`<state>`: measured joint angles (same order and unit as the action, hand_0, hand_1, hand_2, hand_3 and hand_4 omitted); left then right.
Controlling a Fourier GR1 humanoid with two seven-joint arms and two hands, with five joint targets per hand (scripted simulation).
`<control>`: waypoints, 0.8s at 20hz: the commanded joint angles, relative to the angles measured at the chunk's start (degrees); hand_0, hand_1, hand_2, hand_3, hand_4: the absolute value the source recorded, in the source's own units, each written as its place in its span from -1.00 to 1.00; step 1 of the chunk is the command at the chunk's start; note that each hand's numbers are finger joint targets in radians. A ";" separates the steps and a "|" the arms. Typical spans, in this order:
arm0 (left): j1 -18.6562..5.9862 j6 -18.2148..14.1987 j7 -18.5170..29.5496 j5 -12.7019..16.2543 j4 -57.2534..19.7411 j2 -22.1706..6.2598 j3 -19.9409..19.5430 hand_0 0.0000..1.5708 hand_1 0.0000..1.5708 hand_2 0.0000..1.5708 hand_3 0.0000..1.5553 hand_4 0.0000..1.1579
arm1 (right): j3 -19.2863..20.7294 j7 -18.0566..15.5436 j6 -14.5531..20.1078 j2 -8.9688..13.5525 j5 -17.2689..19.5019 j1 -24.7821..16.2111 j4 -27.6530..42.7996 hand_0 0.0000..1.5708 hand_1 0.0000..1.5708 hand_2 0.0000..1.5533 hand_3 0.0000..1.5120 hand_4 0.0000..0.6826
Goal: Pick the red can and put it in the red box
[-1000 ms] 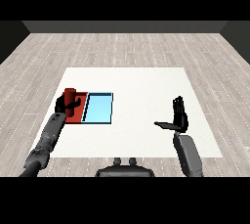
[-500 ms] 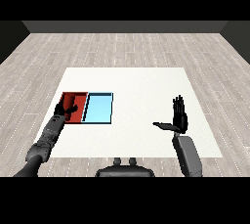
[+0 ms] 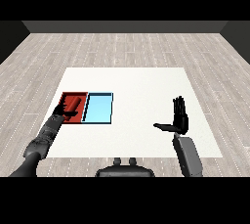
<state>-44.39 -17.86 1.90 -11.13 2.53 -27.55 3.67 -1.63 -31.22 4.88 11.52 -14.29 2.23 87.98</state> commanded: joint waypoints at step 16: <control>3.08 3.95 37.07 21.27 26.72 8.97 -18.84 -1.00 -1.00 -1.00 -1.00 -1.00 | -0.44 -0.97 -3.17 0.48 -0.61 -1.68 2.25 -1.00 -1.00 -1.00 -1.00 -1.00</control>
<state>-41.88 -18.07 29.63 6.70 21.42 -22.37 -13.28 -2.50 -31.83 2.80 11.23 -14.62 0.18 90.84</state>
